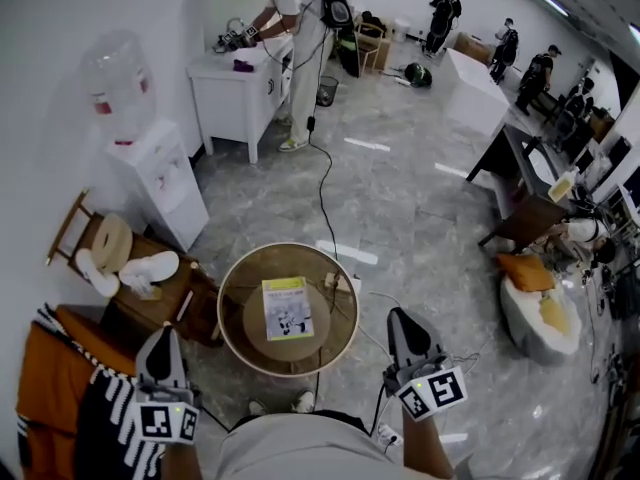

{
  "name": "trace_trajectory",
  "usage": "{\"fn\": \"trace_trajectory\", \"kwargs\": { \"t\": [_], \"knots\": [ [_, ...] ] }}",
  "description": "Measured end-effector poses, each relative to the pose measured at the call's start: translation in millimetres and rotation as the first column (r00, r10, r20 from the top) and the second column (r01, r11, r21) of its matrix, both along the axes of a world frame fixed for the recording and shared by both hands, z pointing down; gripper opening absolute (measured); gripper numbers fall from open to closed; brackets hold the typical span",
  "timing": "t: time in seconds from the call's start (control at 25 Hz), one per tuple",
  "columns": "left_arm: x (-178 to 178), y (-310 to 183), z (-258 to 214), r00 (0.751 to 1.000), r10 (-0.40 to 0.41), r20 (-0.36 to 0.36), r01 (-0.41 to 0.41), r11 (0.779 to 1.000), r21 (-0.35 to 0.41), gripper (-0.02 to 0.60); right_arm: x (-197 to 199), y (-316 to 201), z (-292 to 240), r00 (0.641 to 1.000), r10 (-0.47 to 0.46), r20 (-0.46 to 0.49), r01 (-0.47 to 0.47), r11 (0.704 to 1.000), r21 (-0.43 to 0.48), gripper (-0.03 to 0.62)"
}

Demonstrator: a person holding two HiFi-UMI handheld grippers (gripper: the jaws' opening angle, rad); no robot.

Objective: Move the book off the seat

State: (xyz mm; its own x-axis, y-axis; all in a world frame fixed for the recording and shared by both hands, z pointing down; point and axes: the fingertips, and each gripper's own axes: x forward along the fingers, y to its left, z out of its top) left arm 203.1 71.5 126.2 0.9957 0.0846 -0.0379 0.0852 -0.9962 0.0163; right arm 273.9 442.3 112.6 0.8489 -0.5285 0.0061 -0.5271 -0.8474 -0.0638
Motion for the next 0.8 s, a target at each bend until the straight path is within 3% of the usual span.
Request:
{"fn": "trace_trajectory", "kwargs": {
  "t": [0.24,0.56,0.8],
  "knots": [
    [3.4,-3.5,-1.7,1.000,0.004,-0.002,-0.004,1.000,-0.012,0.017,3.1,-6.6,-6.2,1.000,-0.003,-0.019,0.003,1.000,0.004,0.021],
    [24.7,11.7,-16.8,0.997,0.056,-0.056,-0.057,0.998,-0.024,0.017,7.0,-38.0,3.5,0.998,-0.059,0.015,0.058,0.998,0.016,0.021],
    [27.3,2.5,-12.2,0.997,0.054,-0.046,-0.056,0.998,-0.033,0.017,12.8,-52.8,2.5,0.997,-0.072,0.011,0.072,0.997,0.017,0.021]
  ]
}}
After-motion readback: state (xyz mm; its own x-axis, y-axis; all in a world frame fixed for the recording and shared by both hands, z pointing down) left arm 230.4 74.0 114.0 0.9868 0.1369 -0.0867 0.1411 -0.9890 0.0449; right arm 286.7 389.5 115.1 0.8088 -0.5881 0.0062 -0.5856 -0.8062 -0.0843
